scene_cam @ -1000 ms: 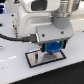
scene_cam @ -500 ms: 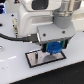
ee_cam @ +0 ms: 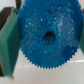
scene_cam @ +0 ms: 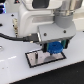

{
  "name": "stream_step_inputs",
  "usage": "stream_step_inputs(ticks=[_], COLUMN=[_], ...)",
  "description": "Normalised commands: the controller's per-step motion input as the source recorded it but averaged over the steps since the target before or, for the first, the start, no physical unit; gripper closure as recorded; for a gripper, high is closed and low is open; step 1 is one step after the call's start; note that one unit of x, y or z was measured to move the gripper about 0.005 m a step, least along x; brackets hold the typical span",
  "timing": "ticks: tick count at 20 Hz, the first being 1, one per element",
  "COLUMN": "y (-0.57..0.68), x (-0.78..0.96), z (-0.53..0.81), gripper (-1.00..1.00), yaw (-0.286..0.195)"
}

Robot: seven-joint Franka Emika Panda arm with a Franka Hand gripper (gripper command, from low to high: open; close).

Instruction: Insert the blue gear onto the right peg, followed by the red gear

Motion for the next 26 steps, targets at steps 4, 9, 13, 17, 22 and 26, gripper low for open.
stream_step_inputs(ticks=[4,9,13,17,22,26], y=[-0.02,-0.04,0.00,-0.01,-0.08,-0.02], x=[0.03,0.02,0.01,0.00,0.01,0.05], z=[-0.13,-0.16,-0.07,0.43,0.13,-0.11], gripper=[1.00,1.00,1.00,1.00,1.00,1.00], yaw=[0.000,0.000,0.000,0.000,0.000,0.000])
